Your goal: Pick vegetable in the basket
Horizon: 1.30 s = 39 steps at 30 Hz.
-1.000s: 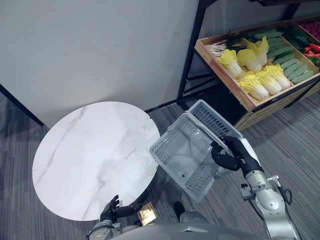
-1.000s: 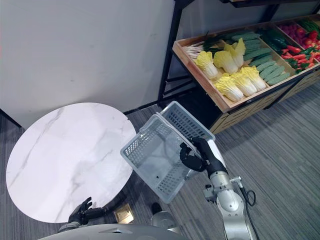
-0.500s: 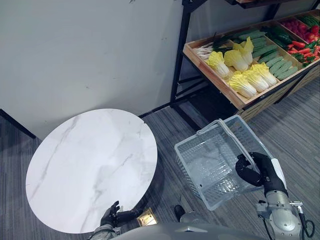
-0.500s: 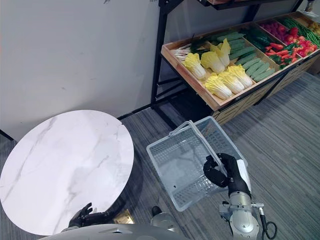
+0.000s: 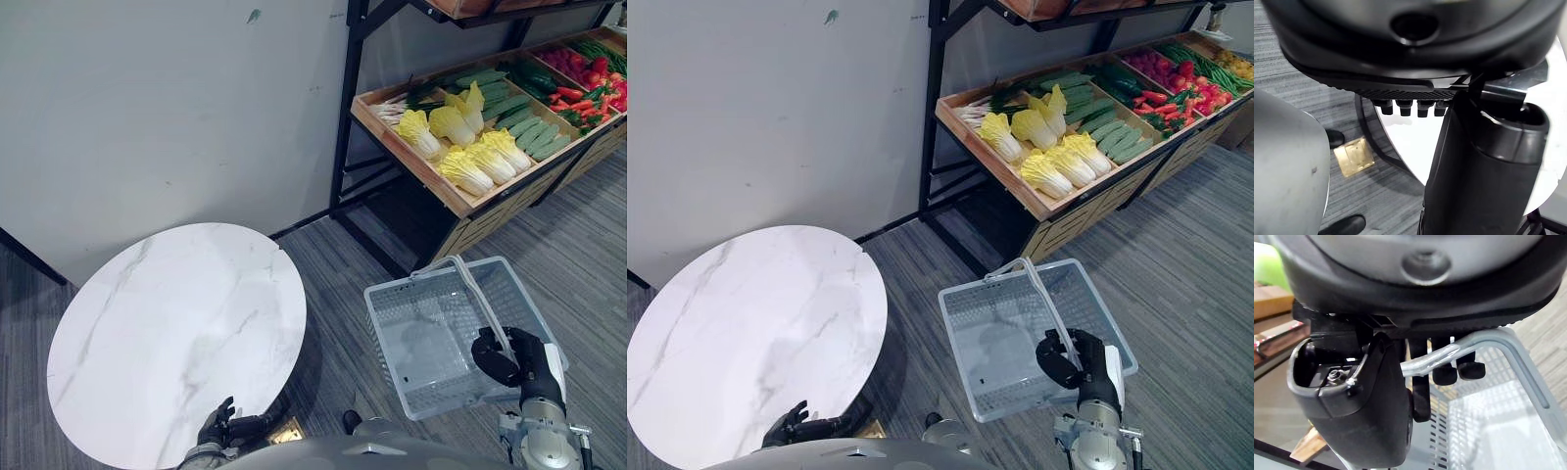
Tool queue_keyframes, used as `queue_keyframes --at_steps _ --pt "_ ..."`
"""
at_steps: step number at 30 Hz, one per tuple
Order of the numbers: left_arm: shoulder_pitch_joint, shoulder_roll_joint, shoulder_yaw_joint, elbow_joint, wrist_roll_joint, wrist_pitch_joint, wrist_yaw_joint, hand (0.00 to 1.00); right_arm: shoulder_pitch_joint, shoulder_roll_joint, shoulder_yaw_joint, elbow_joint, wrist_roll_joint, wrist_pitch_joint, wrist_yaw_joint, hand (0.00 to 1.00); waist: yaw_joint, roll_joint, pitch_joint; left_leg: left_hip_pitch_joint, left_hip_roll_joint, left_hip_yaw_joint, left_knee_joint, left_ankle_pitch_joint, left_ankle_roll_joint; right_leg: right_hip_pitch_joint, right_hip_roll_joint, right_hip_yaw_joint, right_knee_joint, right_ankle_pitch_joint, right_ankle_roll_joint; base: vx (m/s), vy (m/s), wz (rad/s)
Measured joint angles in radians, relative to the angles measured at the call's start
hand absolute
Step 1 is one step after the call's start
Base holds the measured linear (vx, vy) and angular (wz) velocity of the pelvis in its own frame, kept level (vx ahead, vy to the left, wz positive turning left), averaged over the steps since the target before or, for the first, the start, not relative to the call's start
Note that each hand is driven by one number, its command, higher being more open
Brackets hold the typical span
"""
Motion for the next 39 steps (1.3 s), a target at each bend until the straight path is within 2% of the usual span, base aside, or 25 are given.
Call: queue_keyframes --at_steps 8,10,13,17,18,19,21,24,28,29,30,31,32,33,34,35,36,37,38,39 --pt "0.0 -0.014 0.003 -0.002 0.0 0.0 0.009 1.0 0.02 0.041 0.053 -0.001 0.001 0.0 0.0 0.0 0.012 0.004 0.001 0.033 0.003 0.054 0.0 -0.012 0.0 -0.004 0.018 0.054 0.027 -0.007 -0.001 -0.01 0.005 -0.19" --pt "0.0 -0.016 0.005 -0.003 0.0 -0.001 0.01 1.0 0.021 0.046 0.065 -0.001 0.001 0.0 0.0 0.0 0.013 0.007 0.005 0.032 0.005 0.072 0.027 -0.031 0.0 -0.001 0.021 0.066 0.028 -0.007 -0.001 -0.02 0.026 -0.32" --pt "-0.001 -0.038 0.048 -0.012 -0.001 -0.003 0.02 1.0 0.021 0.046 0.071 -0.003 0.001 0.0 0.0 0.0 0.032 0.018 0.014 0.025 0.019 0.12 0.106 -0.085 0.003 0.004 0.038 0.11 0.035 -0.006 -0.001 -0.01 0.045 -0.44" --pt "0.003 -0.053 0.066 -0.035 -0.002 -0.005 0.021 1.0 0.024 0.045 0.111 -0.022 0.001 0.0 0.0 0.0 0.04 0.035 0.033 -0.009 0.077 0.179 0.278 -0.188 0.0 0.012 0.087 0.157 0.052 -0.01 -0.007 -0.01 0.062 -0.47" --pt "0.002 -0.056 0.066 -0.044 -0.001 -0.006 0.021 1.0 0.033 0.045 0.125 -0.046 0.001 0.0 0.0 0.0 0.042 0.042 0.045 -0.024 0.104 0.196 0.343 -0.227 -0.001 0.012 0.109 0.169 0.063 -0.013 -0.011 -0.01 0.075 -0.43" --pt "0.001 -0.057 0.066 -0.048 -0.002 -0.006 0.021 1.0 0.037 0.045 0.129 -0.054 0.001 0.0 0.0 0.0 0.044 0.043 0.052 -0.027 0.113 0.202 0.364 -0.239 0.0 0.013 0.116 0.174 0.066 -0.013 -0.011 -0.01 0.072 -0.43" --pt "-0.001 -0.06 0.068 -0.069 -0.001 -0.007 0.022 1.0 0.055 0.044 0.145 -0.09 0.001 0.0 0.0 0.0 0.059 0.043 0.07 -0.035 0.143 0.232 0.428 -0.28 -0.002 0.005 0.144 0.197 0.092 -0.02 -0.012 -0.02 0.068 -0.41" --pt "-0.004 -0.06 0.07 -0.086 -0.001 -0.009 0.028 1.0 0.072 0.045 0.158 -0.133 0.003 0.0 0.001 0.0 0.06 0.041 0.092 -0.056 0.176 0.272 0.503 -0.322 0.001 -0.016 0.174 0.223 0.121 -0.026 -0.006 -0.01 0.065 -0.43" --pt "-0.01 -0.051 0.071 -0.106 0.002 -0.008 0.047 1.0 0.082 0.052 0.173 -0.158 0.004 0.0 0.001 0.0 0.062 0.025 0.124 -0.053 0.218 0.35 0.569 -0.358 -0.001 -0.038 0.2 0.243 0.141 -0.02 0.002 -0.01 0.067 -0.53" --pt "-0.015 -0.048 0.071 -0.111 0.002 -0.008 0.051 1.0 0.078 0.053 0.173 -0.158 0.005 0.0 0.001 0.0 0.067 0.021 0.138 -0.043 0.229 0.375 0.582 -0.365 0.001 -0.051 0.189 0.202 0.151 -0.023 -0.003 -0.04 0.066 -0.74" --pt "-0.028 -0.045 0.073 -0.121 0.005 -0.008 0.06 1.0 0.071 0.053 0.172 -0.158 0.005 0.0 0.001 0.0 0.084 0.017 0.16 -0.025 0.242 0.411 0.602 -0.371 -0.001 -0.073 0.147 0.091 0.17 -0.026 -0.009 -0.06 0.053 -0.7" --pt "-0.035 -0.042 0.073 -0.12 0.012 -0.007 0.064 1.0 0.071 0.053 0.172 -0.157 0.005 0.0 0.001 0.0 0.088 0.013 0.171 -0.018 0.25 0.423 0.609 -0.373 -0.001 -0.079 0.124 0.033 0.176 -0.026 -0.009 -0.08 0.046 -0.55" --pt "-0.044 -0.032 0.071 -0.113 0.039 -0.005 0.066 1.0 0.073 0.056 0.171 -0.155 0.006 0.0 0.0 0.0 0.084 0.014 0.181 -0.02 0.262 0.432 0.613 -0.374 0.005 -0.112 0.065 -0.112 0.232 -0.042 -0.034 -0.03 -0.037 -0.14" --pt "-0.05 -0.024 0.07 -0.111 0.042 0.0 0.065 1.0 0.079 0.06 0.164 -0.155 0.006 0.0 -0.003 0.0 0.081 0.005 0.183 -0.021 0.275 0.434 0.614 -0.374 0.006 -0.136 0.0 -0.236 0.35 -0.073 -0.079 0.02 -0.067 -0.02" --pt "-0.055 -0.022 0.07 -0.11 0.04 0.002 0.066 1.0 0.084 0.06 0.157 -0.155 0.005 0.0 -0.003 0.0 0.08 0.003 0.182 -0.021 0.28 0.433 0.615 -0.374 0.005 -0.137 -0.035 -0.284 0.413 -0.091 -0.101 0.08 -0.119 0.07" --pt "-0.05 -0.013 0.064 -0.106 0.037 0.002 0.066 1.0 0.087 0.059 0.147 -0.149 0.006 0.0 -0.005 0.0 0.081 -0.005 0.175 -0.028 0.282 0.425 0.614 -0.369 -0.003 -0.124 -0.093 -0.321 0.504 -0.11 -0.116 0.08 -0.097 0.01" --pt "-0.051 0.001 0.053 -0.101 0.036 0.003 0.066 1.0 0.068 0.056 0.139 -0.128 0.006 -0.001 -0.007 0.0 0.081 -0.019 0.164 -0.048 0.283 0.424 0.619 -0.363 -0.008 -0.119 -0.139 -0.337 0.541 -0.155 -0.098 0.1 -0.159 -0.08" --pt "-0.055 0.007 0.049 -0.099 0.037 0.004 0.067 1.0 0.047 0.048 0.139 -0.111 0.005 0.0 -0.008 0.0 0.078 -0.038 0.155 -0.06 0.283 0.423 0.626 -0.361 -0.01 -0.131 -0.148 -0.355 0.532 -0.156 -0.077 0.07 -0.157 -0.28" --pt "-0.072 0.02 0.052 -0.081 0.038 0.013 0.066 1.0 -0.012 0.021 0.143 -0.051 0.005 0.001 -0.008 0.0 0.073 -0.035 0.155 -0.098 0.282 0.42 0.656 -0.336 0.023 -0.145 -0.119 -0.388 0.485 -0.135 -0.119 0.0 -0.155 -0.57" --pt "-0.101 0.024 0.064 -0.062 0.037 0.017 0.063 1.0 -0.11 0.015 0.147 0.036 0.006 0.003 -0.009 0.0 0.083 -0.049 0.157 -0.172 0.219 0.404 0.642 -0.328 0.055 -0.101 -0.098 -0.317 0.275 -0.105 -0.205 -0.05 -0.059 -0.71"
